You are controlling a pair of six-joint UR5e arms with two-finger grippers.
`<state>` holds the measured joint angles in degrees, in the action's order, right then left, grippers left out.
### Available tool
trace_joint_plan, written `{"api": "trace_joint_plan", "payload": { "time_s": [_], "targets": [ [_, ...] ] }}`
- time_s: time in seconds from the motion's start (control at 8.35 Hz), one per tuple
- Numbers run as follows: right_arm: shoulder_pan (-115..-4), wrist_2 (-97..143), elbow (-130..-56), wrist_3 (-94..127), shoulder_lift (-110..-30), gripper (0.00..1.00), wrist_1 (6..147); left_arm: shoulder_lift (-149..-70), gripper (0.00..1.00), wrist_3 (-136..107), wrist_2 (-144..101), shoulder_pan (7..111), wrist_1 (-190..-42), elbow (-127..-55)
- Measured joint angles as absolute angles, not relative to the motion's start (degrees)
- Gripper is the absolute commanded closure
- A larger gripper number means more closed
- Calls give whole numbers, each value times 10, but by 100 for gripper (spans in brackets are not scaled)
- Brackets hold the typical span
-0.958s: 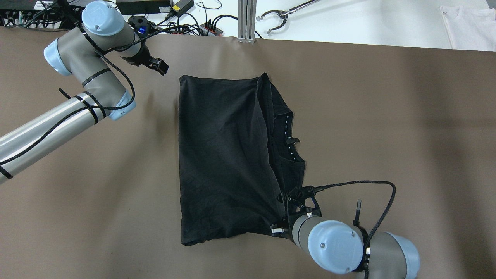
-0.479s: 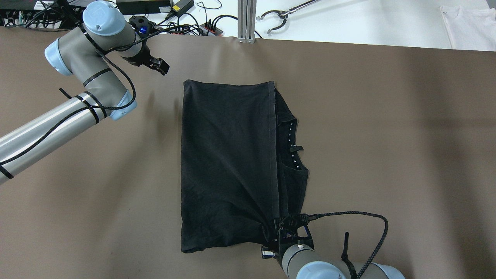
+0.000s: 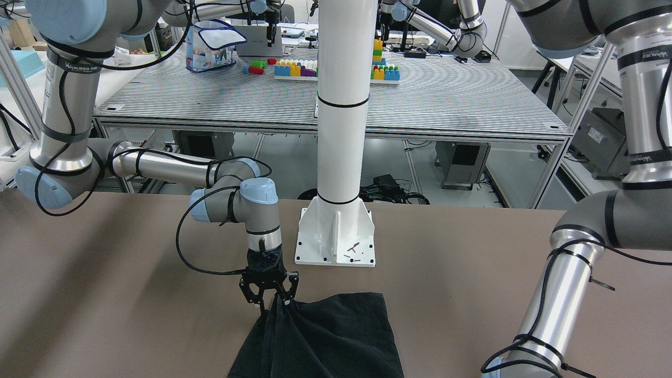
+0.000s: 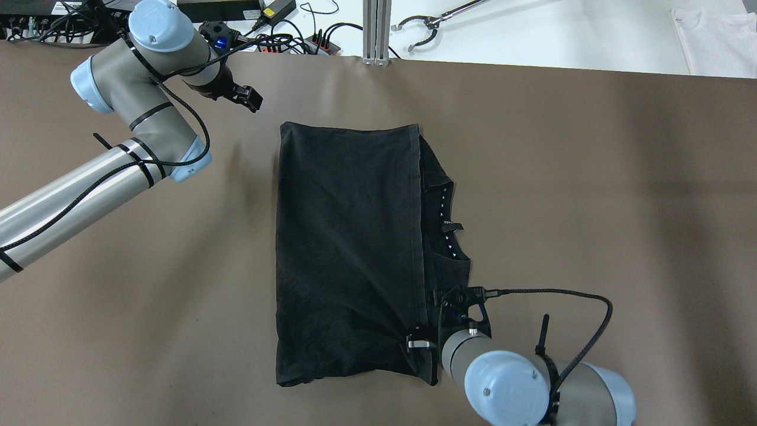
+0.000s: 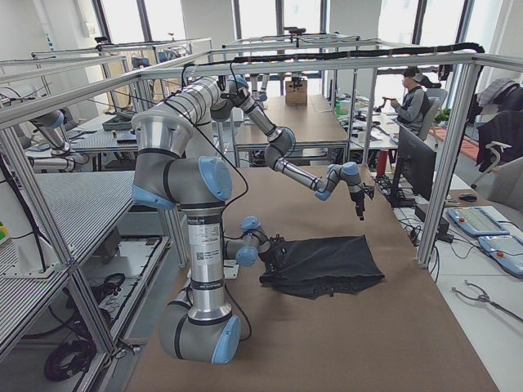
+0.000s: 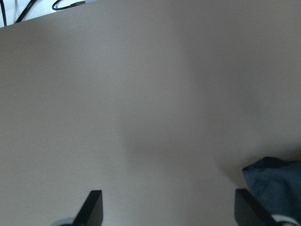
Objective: Fold clothes
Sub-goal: 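Fold the grasped side inward over the shirt with the right gripper, then move the left gripper down to the shirt's bottom corner nearest the robot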
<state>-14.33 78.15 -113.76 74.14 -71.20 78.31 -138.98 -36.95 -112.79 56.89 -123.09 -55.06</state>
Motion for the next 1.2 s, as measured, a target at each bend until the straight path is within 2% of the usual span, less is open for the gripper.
{"api": "trace_joint_plan", "payload": {
  "time_s": [0.24, 0.48, 0.96, 1.2],
  "targets": [
    [-201, 819, -1137, 746, -712, 7, 783, -1377, 0, -445, -1127, 554, -1228, -604],
    [-226, 827, -1136, 762, -713, 7, 785, -1331, 0, -546, -1123, 520, -1228, -692],
    [-231, 828, -1132, 768, -715, 6, 789, -1140, 0, -684, -1109, 429, -1228, -952],
    [-230, 827, -1131, 768, -715, 6, 789, -1052, 0, -761, -1060, 349, -1228, -1060]
  ]
}}
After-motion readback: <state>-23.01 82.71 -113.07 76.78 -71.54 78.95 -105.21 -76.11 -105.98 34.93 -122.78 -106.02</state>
